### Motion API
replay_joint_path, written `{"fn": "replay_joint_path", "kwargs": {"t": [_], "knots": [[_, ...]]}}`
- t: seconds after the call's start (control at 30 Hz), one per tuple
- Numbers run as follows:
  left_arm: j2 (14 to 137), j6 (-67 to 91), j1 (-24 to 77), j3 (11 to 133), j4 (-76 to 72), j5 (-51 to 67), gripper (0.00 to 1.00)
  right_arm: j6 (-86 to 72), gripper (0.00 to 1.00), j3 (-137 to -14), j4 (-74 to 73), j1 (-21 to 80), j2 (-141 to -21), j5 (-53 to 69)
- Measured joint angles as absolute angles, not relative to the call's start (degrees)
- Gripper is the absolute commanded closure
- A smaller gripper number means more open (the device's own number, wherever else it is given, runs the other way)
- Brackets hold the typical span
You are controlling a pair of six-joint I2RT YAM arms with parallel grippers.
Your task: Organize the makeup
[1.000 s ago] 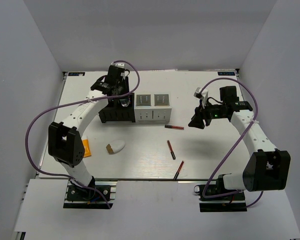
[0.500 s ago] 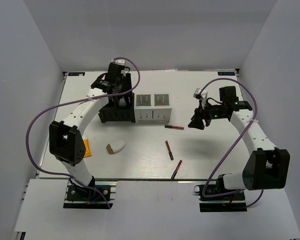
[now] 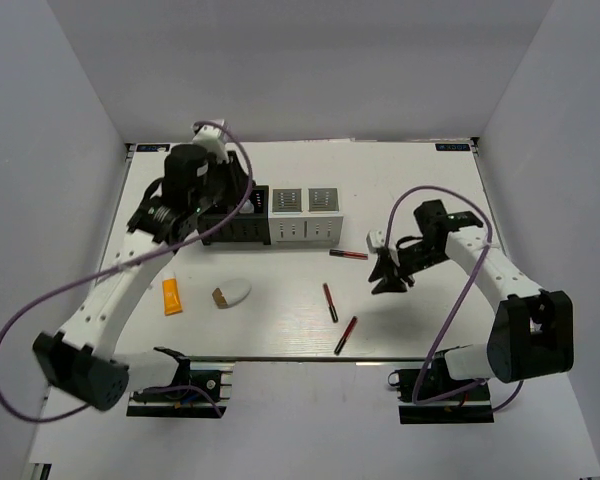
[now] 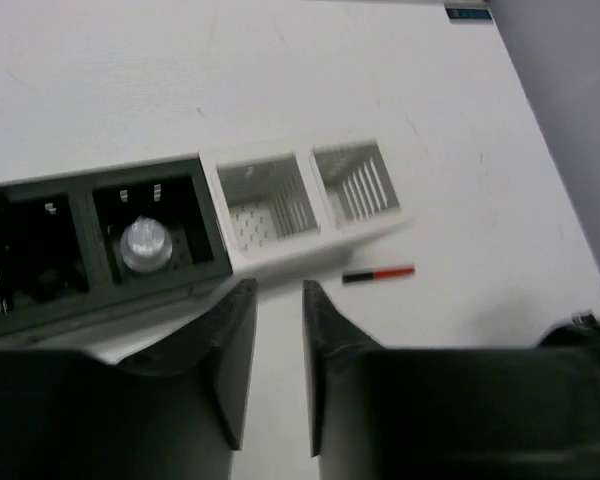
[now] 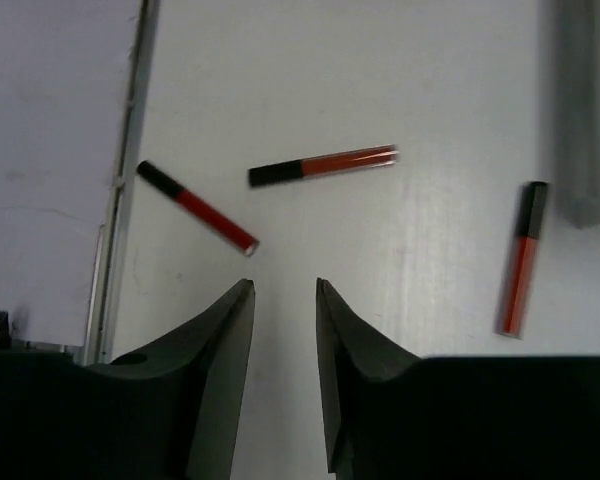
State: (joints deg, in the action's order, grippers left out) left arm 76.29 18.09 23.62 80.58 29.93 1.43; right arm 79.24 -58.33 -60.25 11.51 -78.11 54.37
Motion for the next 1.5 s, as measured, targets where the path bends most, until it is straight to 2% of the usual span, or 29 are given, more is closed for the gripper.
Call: {"fn": "replay_joint_path", "kwargs": {"t": [0.03, 0.07, 0.17, 0.43, 0.8, 1.17, 1.5], "knots": [[72.9, 18.5, 23.66, 77.56, 29.39, 2.66, 0.55, 81.87, 0.51, -56.75, -61.19, 12.73, -78.11, 53.76], [69.56, 19.16, 23.7, 74.19, 28.67, 3.66, 0.46, 84.03, 0.5, -55.24, -61.58, 13.96, -78.11, 53.15], [61.67, 21.65, 23.75, 65.06, 28.47, 5.41, 0.43, 89.27, 0.47, -52.12, -62.5, 18.5, -78.13, 50.3], [51.86, 29.34, 23.75, 49.12, 31.64, 5.28, 0.42, 93.36, 0.46, -51.79, -57.65, 31.48, -82.13, 44.34], [47.59, 36.1, 23.75, 39.13, 33.87, 4.84, 0.43, 91.81, 0.52, -54.68, -50.81, 44.84, -88.68, 40.49], [47.13, 37.74, 23.75, 35.31, 33.19, 4.84, 0.43, 84.44, 0.53, -55.09, -43.03, 48.9, -91.59, 37.17], [47.13, 38.02, 23.75, 33.98, 31.79, 5.37, 0.43, 79.44, 0.52, -60.31, -37.91, 49.67, -97.47, 34.39]]}}
